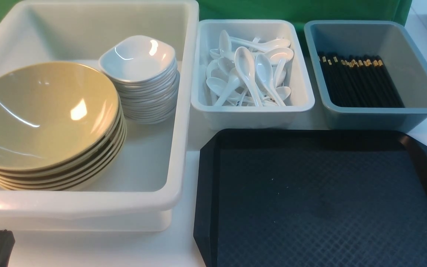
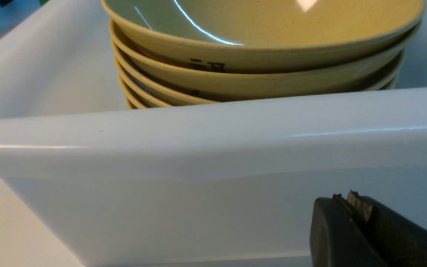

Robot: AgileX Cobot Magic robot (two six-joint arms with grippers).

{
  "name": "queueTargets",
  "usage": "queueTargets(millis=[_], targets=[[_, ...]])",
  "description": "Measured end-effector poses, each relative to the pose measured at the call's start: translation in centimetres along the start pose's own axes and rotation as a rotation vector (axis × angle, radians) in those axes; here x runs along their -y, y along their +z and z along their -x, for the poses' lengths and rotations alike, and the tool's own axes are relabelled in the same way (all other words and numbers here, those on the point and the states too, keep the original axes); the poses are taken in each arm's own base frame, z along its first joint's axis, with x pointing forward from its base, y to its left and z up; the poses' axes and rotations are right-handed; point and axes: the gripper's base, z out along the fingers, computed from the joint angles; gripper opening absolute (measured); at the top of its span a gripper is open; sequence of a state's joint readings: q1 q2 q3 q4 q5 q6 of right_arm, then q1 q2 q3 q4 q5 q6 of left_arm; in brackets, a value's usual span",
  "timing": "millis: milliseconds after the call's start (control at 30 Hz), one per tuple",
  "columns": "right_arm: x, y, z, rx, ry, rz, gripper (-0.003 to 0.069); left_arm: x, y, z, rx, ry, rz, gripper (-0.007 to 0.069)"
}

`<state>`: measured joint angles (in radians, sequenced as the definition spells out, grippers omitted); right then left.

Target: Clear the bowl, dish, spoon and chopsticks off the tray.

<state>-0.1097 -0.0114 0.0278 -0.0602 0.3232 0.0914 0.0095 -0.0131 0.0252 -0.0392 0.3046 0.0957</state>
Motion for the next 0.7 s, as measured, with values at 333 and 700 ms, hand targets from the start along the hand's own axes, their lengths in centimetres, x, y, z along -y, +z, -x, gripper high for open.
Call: queueTargets(millis=[333, 700], targets=[[0.00, 0.00, 0.00, 0.000, 0.000, 0.000, 0.0091, 0.00, 0.00, 0.00, 0.000, 0.000, 0.000, -0.0011], [0.00, 0.00, 0.00, 0.000, 0.000, 0.000, 0.0102, 0.00, 0.00, 0.00, 0.000, 0.000, 0.000, -0.0011]])
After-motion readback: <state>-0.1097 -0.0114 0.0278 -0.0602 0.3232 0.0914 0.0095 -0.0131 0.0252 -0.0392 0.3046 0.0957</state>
